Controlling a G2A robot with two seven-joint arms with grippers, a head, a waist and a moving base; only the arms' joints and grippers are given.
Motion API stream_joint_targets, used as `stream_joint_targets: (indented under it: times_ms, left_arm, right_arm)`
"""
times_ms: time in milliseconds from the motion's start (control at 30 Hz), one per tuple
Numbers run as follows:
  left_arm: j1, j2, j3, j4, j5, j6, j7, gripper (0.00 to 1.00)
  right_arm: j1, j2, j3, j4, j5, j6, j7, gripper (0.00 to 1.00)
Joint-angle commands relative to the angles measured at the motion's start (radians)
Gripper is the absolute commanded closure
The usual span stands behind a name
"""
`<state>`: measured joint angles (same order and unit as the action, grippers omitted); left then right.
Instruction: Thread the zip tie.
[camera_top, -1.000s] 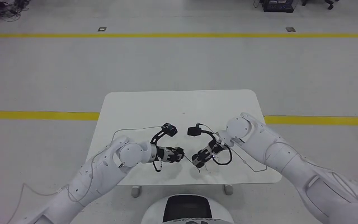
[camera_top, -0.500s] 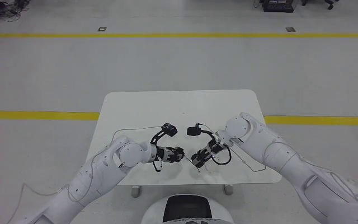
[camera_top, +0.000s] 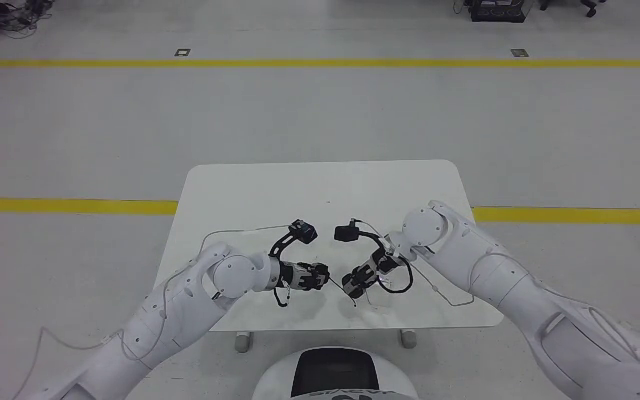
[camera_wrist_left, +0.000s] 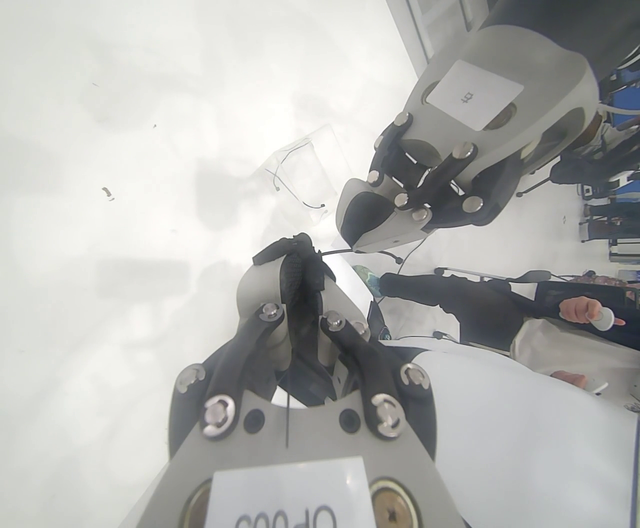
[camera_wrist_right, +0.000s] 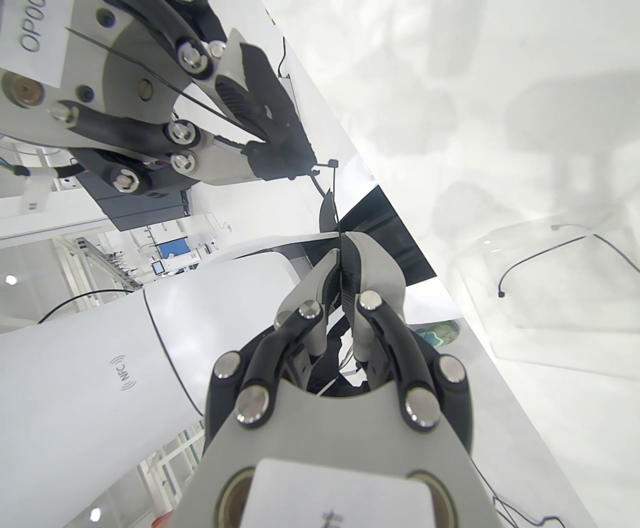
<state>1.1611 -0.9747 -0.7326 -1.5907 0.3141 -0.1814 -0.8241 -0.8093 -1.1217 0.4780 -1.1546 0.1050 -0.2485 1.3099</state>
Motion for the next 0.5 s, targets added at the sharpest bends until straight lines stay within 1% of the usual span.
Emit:
stream_joint_targets:
  times_ms: [0,467]
  left_arm:
    - [0.000,0.000,0.000,0.000,0.000,0.000,0.000,1.00]
    - [0.000,0.000,0.000,0.000,0.000,0.000,0.000,1.00]
  right_arm:
    - [0.000,-0.001,0.002,0.002,0.000,0.000,0.001,1.00]
    - [0.000,-0.013,0.012,0.009,-0.001,-0.009,0.014,1.00]
